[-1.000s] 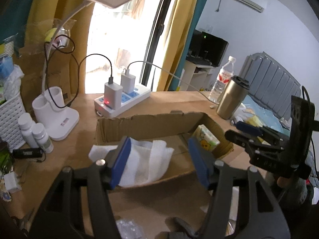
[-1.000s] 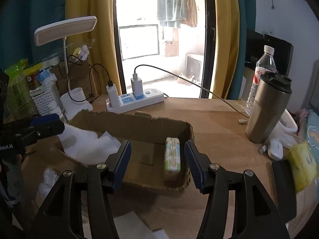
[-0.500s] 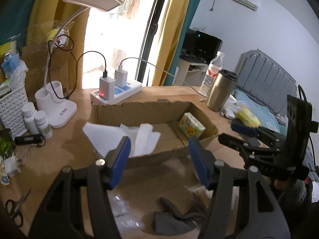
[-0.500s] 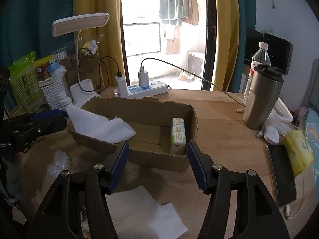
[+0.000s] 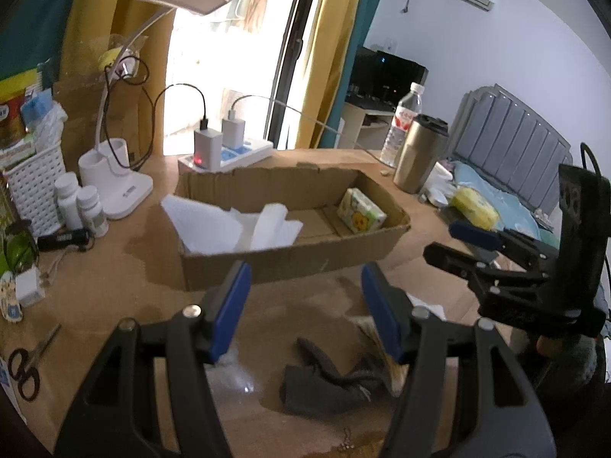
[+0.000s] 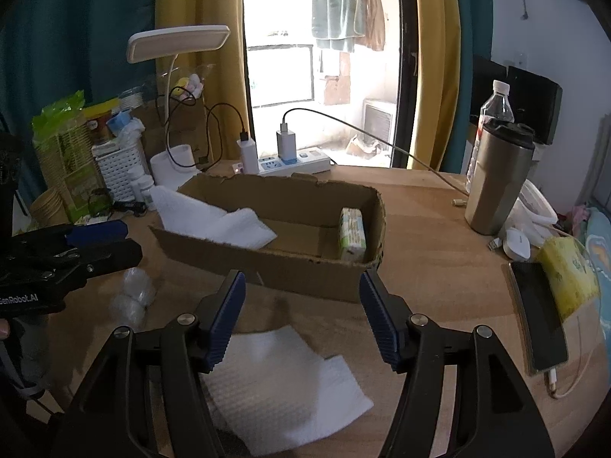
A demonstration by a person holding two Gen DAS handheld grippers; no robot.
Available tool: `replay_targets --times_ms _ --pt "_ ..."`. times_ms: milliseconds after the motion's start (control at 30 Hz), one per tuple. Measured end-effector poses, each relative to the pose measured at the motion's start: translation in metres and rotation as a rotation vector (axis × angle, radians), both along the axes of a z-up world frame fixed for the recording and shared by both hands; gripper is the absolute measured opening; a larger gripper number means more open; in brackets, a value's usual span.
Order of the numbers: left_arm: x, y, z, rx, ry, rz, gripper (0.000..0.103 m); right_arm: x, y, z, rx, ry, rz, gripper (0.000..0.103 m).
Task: Organize soft objects
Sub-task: 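Move the right gripper to the second white wipe and grasp it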
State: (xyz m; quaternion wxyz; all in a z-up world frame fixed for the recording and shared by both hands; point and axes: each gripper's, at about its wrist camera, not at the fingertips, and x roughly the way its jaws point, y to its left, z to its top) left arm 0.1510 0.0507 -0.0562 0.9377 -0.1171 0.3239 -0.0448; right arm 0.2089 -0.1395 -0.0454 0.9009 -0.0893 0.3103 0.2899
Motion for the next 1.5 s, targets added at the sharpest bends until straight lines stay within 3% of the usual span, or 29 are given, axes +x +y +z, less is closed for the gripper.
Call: replay_targets --times_ms 467,933,1233,1267,1500 --pt "-0.016 -0.009 -0.025 -0.011 0.079 0.009 0.062 -0.019 -0.017 -0.031 -0.014 0.08 -0.009 0.066" --pt "-0.008 -0.009 -0.037 0.012 0.129 0.023 0.062 -0.013 -0.024 -0.066 0.003 0.233 0.0 0.065" --pt "-0.003 -0.008 -0.039 0.022 0.142 0.041 0.062 -0.014 -0.019 -0.067 0.006 0.24 0.075 0.024" --pt "-0.003 -0.008 -0.039 0.023 0.142 0.042 0.062 -0.014 -0.02 -0.066 0.005 0.235 0.076 0.016" --pt "-0.001 -0.001 -0.041 0.035 0.152 0.074 0.062 -0.009 -0.032 -0.052 0.061 0.191 0.065 0.014"
